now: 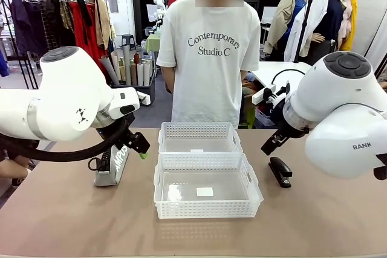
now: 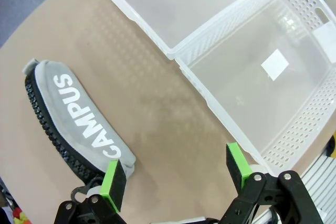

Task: Distribute items into two baskets.
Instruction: Pick up the Pencil pouch that the person points to.

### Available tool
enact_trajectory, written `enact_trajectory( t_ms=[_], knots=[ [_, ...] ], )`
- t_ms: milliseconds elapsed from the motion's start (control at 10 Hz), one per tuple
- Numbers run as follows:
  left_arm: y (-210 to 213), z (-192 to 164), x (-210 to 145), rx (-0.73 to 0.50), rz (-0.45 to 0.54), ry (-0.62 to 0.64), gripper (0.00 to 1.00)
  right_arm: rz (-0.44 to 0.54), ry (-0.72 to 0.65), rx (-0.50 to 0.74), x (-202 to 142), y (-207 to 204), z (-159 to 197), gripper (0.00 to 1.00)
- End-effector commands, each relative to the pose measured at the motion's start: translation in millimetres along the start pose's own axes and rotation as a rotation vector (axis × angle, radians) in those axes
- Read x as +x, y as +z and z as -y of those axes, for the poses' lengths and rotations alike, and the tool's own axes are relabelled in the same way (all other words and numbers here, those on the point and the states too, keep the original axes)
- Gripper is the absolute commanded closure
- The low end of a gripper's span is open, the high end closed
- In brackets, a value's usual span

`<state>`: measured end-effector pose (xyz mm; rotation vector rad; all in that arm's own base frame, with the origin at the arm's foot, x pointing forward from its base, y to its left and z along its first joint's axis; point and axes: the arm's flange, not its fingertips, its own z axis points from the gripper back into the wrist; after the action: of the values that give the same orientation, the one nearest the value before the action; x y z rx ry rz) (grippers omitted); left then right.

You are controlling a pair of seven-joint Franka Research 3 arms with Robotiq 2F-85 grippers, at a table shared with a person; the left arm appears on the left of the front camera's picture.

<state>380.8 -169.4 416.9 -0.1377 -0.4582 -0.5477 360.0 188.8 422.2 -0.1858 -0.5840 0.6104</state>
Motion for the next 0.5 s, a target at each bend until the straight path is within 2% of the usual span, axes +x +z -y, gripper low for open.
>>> enact_trajectory(
  t_ms=[0, 300, 400],
  knots=[
    [-0.6, 0.0, -5.9, 0.004, 0.008, -0.003, 0.0, 0.012, 0.023, -0.003, 1.1, -1.0, 0.6, 0.0],
    [-0.6, 0.0, -5.9, 0.004, 0.008, -0.003, 0.0, 0.0, 0.001, 0.001, 0.1, 0.1, -0.4, 0.0],
    [0.0, 0.3, 0.1, 0.0, 0.0, -0.001, 0.0, 0.005, -0.028, 0.073, 7.5, -2.7, 5.6, 0.0]
  ],
)
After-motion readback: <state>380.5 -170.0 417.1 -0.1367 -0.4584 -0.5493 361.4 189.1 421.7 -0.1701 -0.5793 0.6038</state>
